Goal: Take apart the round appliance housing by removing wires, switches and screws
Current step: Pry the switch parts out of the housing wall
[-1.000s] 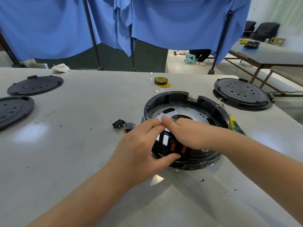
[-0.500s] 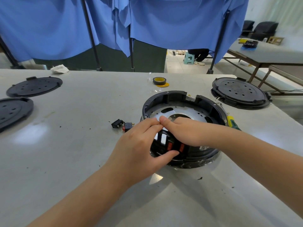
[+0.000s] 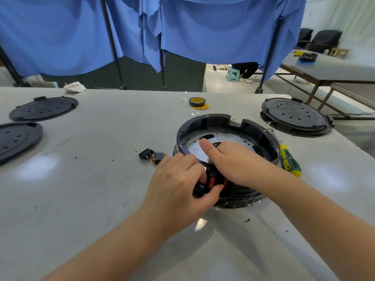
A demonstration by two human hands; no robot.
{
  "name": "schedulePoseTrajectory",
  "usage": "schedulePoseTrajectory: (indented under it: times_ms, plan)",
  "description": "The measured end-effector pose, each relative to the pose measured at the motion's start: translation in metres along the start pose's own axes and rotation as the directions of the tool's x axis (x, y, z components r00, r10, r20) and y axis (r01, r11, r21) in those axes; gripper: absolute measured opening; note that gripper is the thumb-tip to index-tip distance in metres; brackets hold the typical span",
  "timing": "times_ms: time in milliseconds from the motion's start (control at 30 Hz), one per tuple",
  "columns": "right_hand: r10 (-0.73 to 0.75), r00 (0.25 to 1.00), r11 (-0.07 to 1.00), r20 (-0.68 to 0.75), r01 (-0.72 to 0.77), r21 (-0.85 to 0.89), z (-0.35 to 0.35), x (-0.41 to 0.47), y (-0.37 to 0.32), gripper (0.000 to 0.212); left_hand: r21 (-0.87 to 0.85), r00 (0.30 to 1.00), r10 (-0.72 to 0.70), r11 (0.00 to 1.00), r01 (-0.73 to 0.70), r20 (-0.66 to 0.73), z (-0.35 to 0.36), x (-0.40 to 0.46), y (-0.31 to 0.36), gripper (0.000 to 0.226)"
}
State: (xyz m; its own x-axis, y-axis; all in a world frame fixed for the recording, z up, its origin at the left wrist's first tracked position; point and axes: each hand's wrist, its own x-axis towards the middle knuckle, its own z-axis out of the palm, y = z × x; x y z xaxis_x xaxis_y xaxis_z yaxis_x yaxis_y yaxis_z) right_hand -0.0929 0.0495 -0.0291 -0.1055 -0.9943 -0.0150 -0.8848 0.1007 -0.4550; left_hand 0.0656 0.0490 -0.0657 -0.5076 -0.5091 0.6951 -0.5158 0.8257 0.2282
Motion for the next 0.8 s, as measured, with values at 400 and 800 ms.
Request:
schedulePoseTrajectory:
  times_ms: [400,800]
  plan:
    - [-0.114,0.991,0.993,-0.075,0.114,-0.010,-0.002,-0.011,-0.003,0.066,-0.076,0.984,0.085,0.994,-0.074,0.154,-0.006,0.003,-0.005,0.027]
    - [-0.325,0.830,0.945,-0.453,0.265,-0.192,0.005,-0.020,-0.003,0.068,-0.090,0.930,-0.354,0.927,0.363,0.097,-0.030,0.015,-0.081,0.034]
